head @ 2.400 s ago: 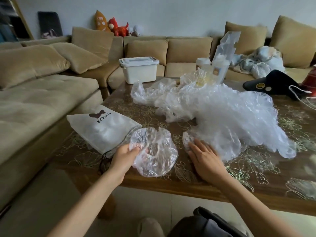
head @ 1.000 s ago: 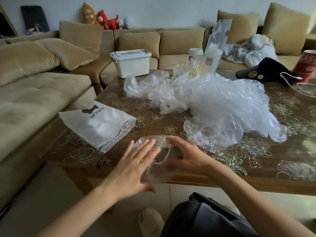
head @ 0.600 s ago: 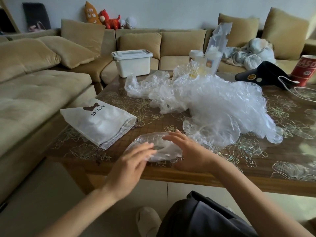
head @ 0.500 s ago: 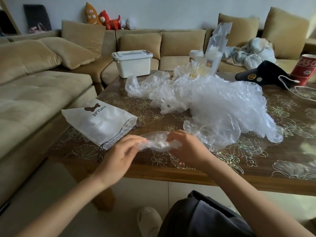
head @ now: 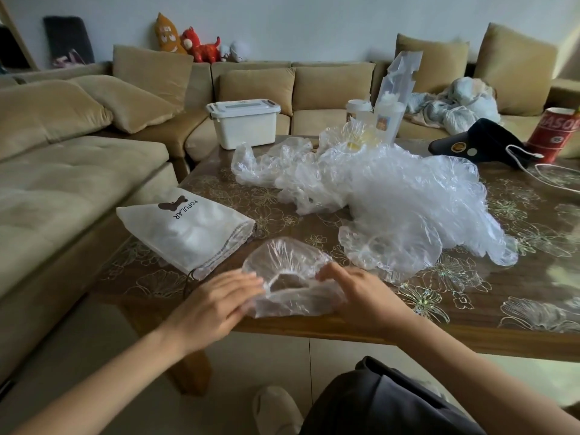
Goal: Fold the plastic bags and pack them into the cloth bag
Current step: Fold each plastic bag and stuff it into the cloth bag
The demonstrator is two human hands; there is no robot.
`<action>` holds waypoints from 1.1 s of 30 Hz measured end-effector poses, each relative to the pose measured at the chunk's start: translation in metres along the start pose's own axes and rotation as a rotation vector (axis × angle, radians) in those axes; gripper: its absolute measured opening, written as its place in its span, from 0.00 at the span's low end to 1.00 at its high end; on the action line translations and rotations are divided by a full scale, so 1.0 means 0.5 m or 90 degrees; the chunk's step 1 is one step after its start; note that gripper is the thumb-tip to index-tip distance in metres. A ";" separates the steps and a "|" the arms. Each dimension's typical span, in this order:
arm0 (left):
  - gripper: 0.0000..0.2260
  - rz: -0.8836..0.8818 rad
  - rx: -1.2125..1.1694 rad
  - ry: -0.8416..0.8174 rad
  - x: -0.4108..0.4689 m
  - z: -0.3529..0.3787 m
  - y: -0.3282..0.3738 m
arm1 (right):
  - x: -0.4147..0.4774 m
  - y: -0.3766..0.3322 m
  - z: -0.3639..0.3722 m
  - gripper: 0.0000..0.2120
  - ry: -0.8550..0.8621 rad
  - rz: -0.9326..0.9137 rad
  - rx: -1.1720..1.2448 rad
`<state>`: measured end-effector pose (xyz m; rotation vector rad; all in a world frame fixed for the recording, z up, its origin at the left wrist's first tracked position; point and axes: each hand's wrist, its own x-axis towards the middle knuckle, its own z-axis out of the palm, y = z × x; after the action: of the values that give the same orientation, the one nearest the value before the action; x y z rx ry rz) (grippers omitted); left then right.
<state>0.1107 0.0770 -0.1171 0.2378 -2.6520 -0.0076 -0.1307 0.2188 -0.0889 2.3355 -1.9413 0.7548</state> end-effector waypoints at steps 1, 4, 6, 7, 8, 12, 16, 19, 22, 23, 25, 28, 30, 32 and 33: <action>0.19 -0.022 -0.027 -0.007 -0.010 0.014 0.002 | -0.003 -0.001 0.000 0.21 -0.042 0.046 0.027; 0.15 -0.168 -0.172 0.035 -0.009 0.012 0.008 | 0.003 0.006 -0.008 0.20 -0.046 0.133 0.124; 0.16 -0.260 -0.252 0.063 0.004 0.005 0.008 | 0.011 0.012 -0.015 0.13 -0.049 0.202 0.191; 0.18 -0.293 -0.283 0.078 0.013 0.004 0.008 | 0.014 0.016 -0.016 0.09 -0.052 0.241 0.227; 0.17 -0.321 -0.310 0.098 0.024 0.002 0.008 | 0.019 0.019 -0.015 0.05 -0.048 0.275 0.252; 0.13 -0.447 -0.277 0.213 0.059 0.011 0.006 | 0.043 0.022 0.001 0.19 0.033 0.359 0.188; 0.15 -0.551 -0.056 0.148 0.088 0.019 0.017 | 0.071 0.023 0.025 0.22 0.038 0.422 0.053; 0.12 -0.611 0.065 0.069 0.116 0.021 0.037 | 0.084 0.014 0.039 0.20 0.025 0.461 -0.043; 0.14 -0.650 0.144 -0.007 0.133 0.027 0.044 | 0.088 -0.001 0.042 0.13 0.046 0.453 -0.107; 0.14 -0.653 0.155 -0.023 0.134 0.030 0.042 | 0.087 -0.004 0.043 0.11 0.050 0.439 -0.126; 0.13 -0.643 0.116 -0.008 0.132 0.032 0.043 | 0.081 -0.006 0.043 0.11 0.040 0.414 -0.159; 0.15 -0.641 -0.151 0.088 0.120 0.007 0.038 | 0.074 -0.008 0.024 0.14 0.034 0.408 -0.088; 0.13 -0.688 -0.457 0.135 0.119 -0.040 0.038 | 0.070 -0.013 -0.012 0.16 0.104 0.391 0.036; 0.10 -0.695 -0.770 0.138 0.124 -0.101 0.048 | 0.069 -0.025 -0.052 0.16 0.185 0.357 0.215; 0.09 -0.674 -0.856 0.119 0.124 -0.126 0.050 | 0.070 -0.036 -0.070 0.17 0.203 0.337 0.330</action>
<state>0.0812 0.0935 -0.0314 0.9835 -1.5216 -1.8150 -0.1225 0.2013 -0.0399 1.7058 -2.4386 1.7239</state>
